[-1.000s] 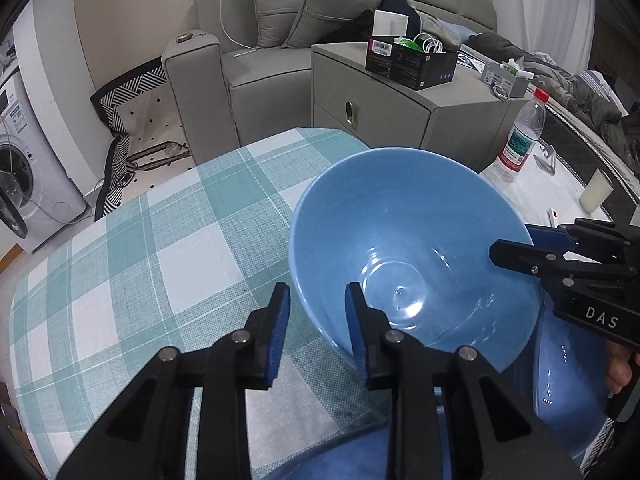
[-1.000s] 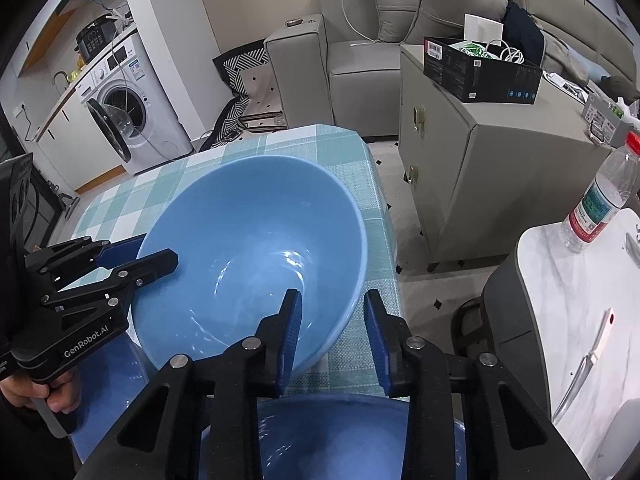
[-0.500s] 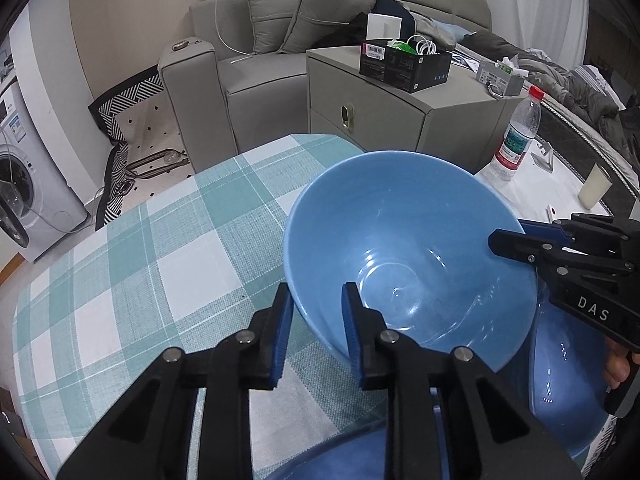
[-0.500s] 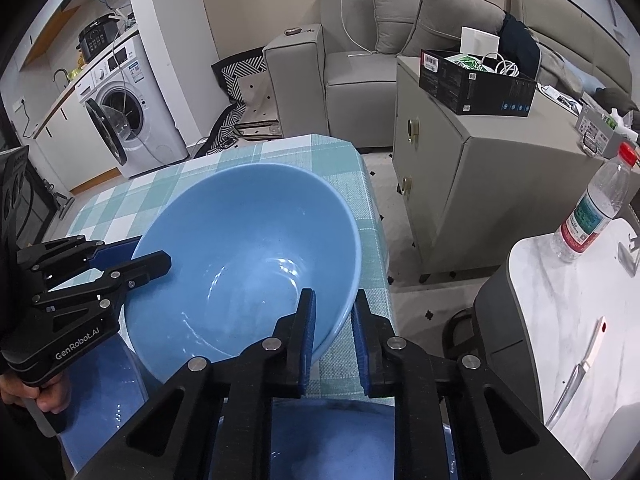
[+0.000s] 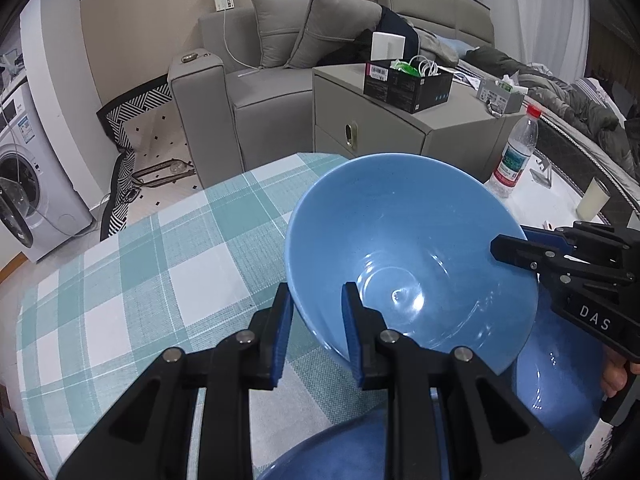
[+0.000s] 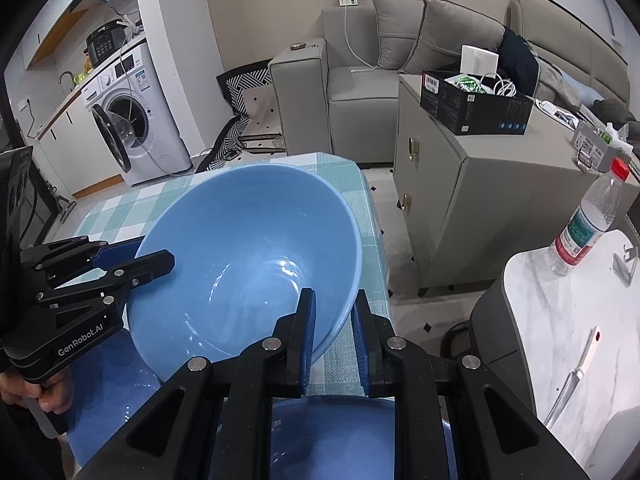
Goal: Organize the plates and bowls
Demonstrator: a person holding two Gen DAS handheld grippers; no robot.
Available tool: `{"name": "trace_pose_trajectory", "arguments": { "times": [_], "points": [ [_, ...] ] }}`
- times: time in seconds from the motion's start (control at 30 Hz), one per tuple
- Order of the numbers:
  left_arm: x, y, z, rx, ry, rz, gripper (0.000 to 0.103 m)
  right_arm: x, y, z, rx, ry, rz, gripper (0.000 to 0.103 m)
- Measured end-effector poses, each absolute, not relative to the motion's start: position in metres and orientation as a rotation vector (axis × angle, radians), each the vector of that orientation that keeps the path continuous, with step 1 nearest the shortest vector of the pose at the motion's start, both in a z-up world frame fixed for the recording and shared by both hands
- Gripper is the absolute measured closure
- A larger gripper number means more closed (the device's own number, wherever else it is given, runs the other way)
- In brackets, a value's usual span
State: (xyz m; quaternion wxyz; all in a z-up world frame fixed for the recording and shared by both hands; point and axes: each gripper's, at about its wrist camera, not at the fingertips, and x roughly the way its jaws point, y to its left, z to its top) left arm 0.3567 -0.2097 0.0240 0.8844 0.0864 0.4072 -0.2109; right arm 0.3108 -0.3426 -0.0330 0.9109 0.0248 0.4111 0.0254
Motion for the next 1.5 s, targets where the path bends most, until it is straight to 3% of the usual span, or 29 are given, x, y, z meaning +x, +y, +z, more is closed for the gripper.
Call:
{"name": "trace_pose_trajectory", "arguments": {
  "times": [1.5],
  "points": [
    [0.258,-0.177,0.094,0.147,0.656,-0.373,0.080,0.198,-0.302,0.047,-0.009,0.645,0.107,0.085]
  ]
}}
